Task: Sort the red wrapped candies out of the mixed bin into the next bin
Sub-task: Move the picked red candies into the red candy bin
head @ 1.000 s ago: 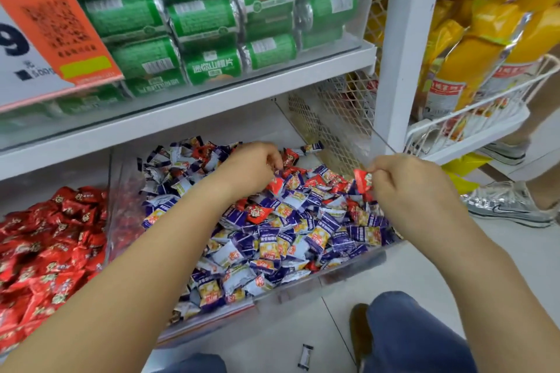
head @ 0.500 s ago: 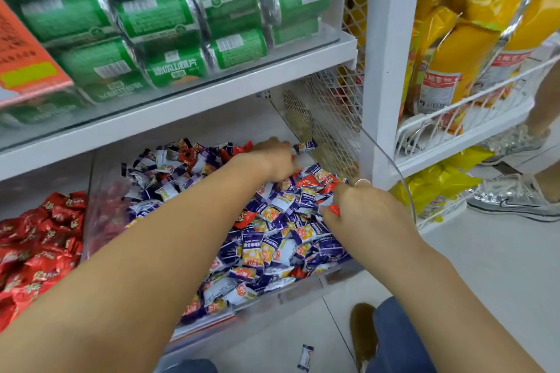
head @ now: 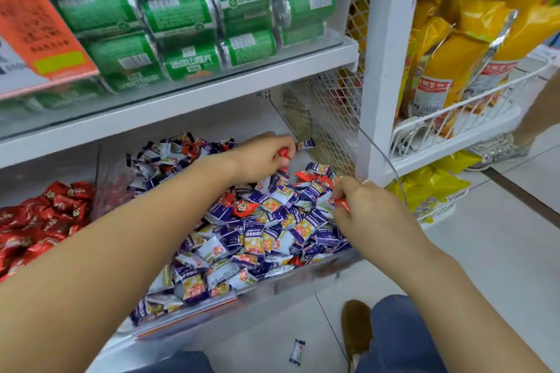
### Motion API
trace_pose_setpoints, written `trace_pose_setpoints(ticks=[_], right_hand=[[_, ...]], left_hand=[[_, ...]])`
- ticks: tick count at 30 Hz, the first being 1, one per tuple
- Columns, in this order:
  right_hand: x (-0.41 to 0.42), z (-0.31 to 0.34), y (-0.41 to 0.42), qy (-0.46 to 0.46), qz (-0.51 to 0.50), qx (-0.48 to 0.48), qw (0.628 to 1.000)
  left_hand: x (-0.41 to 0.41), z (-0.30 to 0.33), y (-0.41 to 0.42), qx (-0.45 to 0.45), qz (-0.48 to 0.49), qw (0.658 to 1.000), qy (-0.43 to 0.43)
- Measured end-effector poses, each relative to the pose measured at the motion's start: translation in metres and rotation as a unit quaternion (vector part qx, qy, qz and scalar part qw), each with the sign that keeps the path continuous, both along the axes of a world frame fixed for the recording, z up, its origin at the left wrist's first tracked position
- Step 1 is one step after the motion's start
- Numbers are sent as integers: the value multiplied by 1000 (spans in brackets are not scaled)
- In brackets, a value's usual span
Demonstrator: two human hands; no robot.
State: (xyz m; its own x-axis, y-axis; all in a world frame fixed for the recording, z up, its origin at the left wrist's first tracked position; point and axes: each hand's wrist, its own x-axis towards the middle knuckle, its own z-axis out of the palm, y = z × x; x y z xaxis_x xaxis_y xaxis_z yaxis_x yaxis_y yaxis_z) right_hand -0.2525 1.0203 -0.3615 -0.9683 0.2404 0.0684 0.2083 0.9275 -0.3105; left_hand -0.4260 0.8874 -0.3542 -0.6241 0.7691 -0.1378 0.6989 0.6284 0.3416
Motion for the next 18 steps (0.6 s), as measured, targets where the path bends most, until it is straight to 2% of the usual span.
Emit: trace_pose_setpoints(ticks=[6,8,10,18], right_hand=[[-2,9,-11,26,-13,-21,999],[-3,13,-20,36,-5,-27,999],[-6,18,-30,45,9,-33,998],[-26,15,-71,62,45,-60,995]], left_hand=[[39,31,-54,162,61,985,14],[52,38,-69,206,95,974,-10],[61,41,-85,231,133,963,-47],[72,48,-131,297,249,920,-55]])
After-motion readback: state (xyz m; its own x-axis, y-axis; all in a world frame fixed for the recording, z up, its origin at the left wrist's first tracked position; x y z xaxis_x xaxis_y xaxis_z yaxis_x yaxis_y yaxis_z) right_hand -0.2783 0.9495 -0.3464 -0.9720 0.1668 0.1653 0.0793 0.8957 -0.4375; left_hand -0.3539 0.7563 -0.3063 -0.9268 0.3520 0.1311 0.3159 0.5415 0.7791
